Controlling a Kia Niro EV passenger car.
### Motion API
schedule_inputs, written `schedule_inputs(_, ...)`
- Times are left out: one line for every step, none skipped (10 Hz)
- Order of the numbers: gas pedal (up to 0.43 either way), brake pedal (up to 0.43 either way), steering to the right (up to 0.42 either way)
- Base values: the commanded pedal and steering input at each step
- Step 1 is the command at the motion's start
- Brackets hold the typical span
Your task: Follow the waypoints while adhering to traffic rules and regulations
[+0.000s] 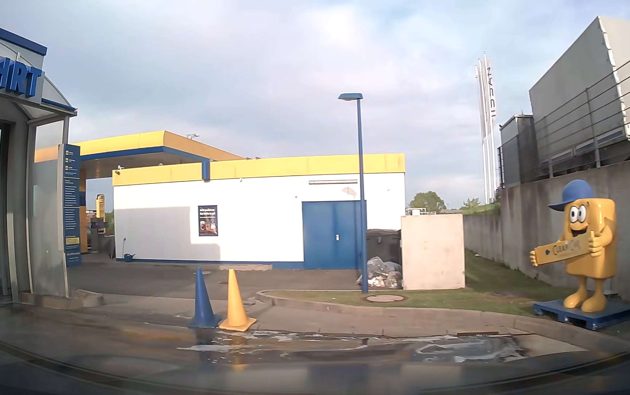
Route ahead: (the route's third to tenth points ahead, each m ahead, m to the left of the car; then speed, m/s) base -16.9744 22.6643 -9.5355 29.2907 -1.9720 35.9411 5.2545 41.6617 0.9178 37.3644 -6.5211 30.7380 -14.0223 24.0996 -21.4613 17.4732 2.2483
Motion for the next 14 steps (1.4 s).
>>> schedule_inputs(0.000, 0.000, -0.712)
schedule_inputs(0.000, 0.000, -0.736)
schedule_inputs(0.000, 0.000, -0.737)
schedule_inputs(0.000, 0.000, -0.738)
schedule_inputs(0.000, 0.000, -0.758)
schedule_inputs(0.000, 0.000, -0.783)
schedule_inputs(0.000, 0.000, -0.797)
schedule_inputs(0.000, 0.012, -0.817)
schedule_inputs(0.000, 0.006, -0.838)
schedule_inputs(0.000, 0.000, -0.848)
schedule_inputs(0.000, 0.000, -0.854)
schedule_inputs(0.000, 0.000, -0.859)
schedule_inputs(0.000, 0.000, -0.867)
schedule_inputs(0.000, 0.000, -0.872)
